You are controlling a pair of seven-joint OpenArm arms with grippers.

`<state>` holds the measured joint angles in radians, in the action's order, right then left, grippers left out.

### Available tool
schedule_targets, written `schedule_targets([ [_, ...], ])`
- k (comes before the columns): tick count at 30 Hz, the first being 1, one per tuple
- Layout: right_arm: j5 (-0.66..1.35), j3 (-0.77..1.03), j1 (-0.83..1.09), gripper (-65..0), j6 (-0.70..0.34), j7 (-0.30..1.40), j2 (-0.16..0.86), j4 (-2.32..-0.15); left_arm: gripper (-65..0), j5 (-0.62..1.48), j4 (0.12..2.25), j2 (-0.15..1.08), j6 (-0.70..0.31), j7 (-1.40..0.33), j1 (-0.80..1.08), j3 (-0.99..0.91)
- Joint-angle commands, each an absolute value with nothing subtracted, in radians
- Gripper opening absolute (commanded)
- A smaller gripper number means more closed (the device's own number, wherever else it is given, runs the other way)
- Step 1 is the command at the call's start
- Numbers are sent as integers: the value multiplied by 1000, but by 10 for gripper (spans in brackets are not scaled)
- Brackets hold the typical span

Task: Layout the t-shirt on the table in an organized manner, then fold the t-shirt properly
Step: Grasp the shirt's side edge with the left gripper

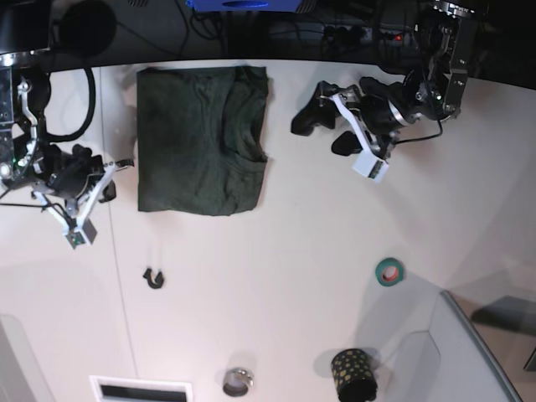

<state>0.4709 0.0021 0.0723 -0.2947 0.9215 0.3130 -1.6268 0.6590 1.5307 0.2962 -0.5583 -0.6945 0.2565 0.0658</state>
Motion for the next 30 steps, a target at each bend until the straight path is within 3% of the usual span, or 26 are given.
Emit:
schedule_targets([
  [1, 484, 4, 67, -641, -297, 891, 326, -1641, -5, 684, 1521, 283, -642, -680, 245, 70],
  [2, 484, 4, 74, -641, -297, 880, 332, -1641, 0, 684, 1486, 269, -698, -680, 234, 68],
  [9, 484, 8, 97, -641, -297, 871, 335, -1638, 0, 676, 1242, 159, -698, -680, 151, 81],
  [21, 484, 10, 120, -641, -297, 869, 335, -1638, 0, 673, 1059, 67, -698, -679, 61, 84],
  [25, 484, 12, 120, -641, -297, 869, 344, -1638, 0, 581, 1049, 19, -698, -679, 58, 82],
  [30, 484, 12, 128, -641, -297, 868, 351, -1638, -112, 504, 1043, -18, -698, -679, 59, 68],
])
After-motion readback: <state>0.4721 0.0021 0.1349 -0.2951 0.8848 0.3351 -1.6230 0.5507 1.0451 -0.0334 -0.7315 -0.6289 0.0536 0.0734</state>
